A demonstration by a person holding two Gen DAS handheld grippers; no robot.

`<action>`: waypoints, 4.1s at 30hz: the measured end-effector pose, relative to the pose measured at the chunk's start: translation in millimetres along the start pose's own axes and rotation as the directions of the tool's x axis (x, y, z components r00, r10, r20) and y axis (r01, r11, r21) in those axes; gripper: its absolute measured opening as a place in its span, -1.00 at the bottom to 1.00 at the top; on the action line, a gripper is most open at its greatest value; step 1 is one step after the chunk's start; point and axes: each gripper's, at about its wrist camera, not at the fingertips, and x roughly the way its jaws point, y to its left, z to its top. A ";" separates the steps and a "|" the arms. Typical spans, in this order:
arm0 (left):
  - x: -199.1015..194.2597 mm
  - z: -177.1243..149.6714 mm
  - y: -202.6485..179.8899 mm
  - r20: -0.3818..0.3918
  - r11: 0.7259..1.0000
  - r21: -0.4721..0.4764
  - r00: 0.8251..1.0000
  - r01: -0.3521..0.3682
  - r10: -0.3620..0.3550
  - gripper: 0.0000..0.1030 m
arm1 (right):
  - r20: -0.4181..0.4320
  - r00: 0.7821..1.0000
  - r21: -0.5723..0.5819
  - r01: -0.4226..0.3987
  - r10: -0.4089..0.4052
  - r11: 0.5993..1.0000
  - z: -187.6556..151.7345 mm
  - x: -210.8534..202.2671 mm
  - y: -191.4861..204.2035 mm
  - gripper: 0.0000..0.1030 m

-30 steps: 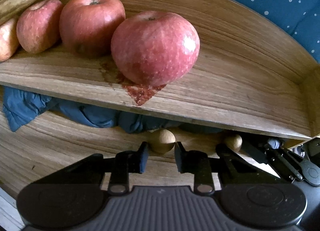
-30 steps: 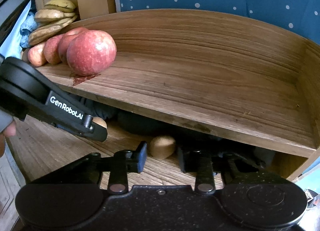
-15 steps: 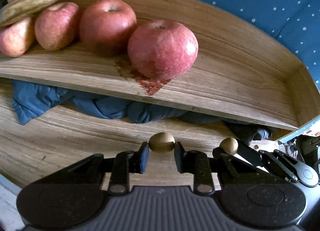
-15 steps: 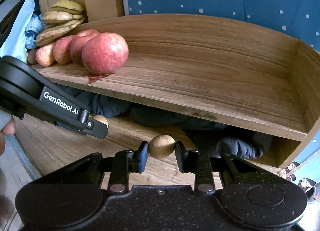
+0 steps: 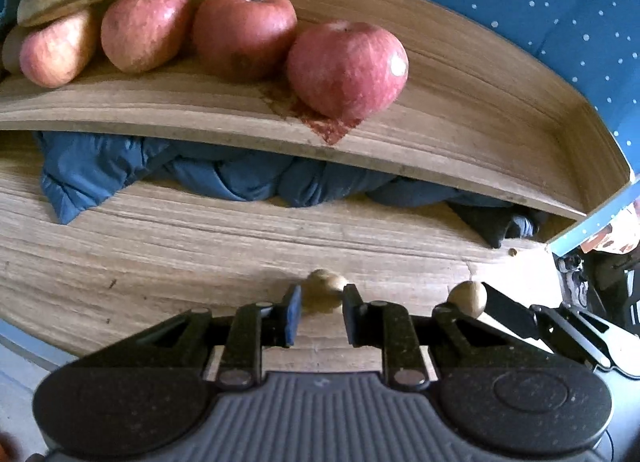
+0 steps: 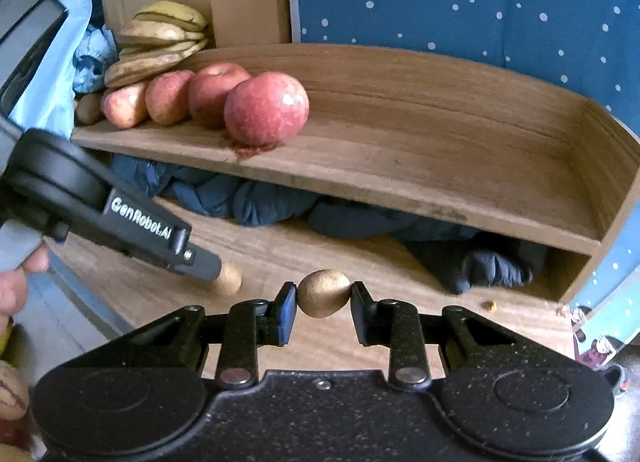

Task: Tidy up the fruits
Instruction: 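Close left gripper on a small brown fruit while right gripper grasps another, then carry both small brown fruits in left and right grippers over the tray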

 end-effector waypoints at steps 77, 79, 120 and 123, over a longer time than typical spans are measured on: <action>-120.9 -81.8 122.1 0.061 0.999 -0.028 0.998 -0.032 0.033 -0.46 | 0.005 0.996 -0.014 -0.091 0.091 0.996 -45.9 -71.7 160.8 -0.40; -122.2 -83.0 123.9 0.057 0.999 -0.026 0.998 -0.033 0.035 -0.46 | 0.000 0.996 -0.013 -0.093 0.093 0.996 -46.7 -70.4 163.0 -0.40; -106.6 -80.1 156.8 -0.009 0.996 -0.034 0.996 -0.084 0.083 -0.46 | -0.046 0.990 -0.028 -0.134 0.133 0.991 -35.1 -35.8 192.0 -0.40; -106.0 -79.8 156.3 -0.013 0.996 -0.023 0.996 -0.087 0.087 -0.46 | -0.055 0.990 -0.025 -0.133 0.132 0.991 -35.6 -30.8 192.8 -0.40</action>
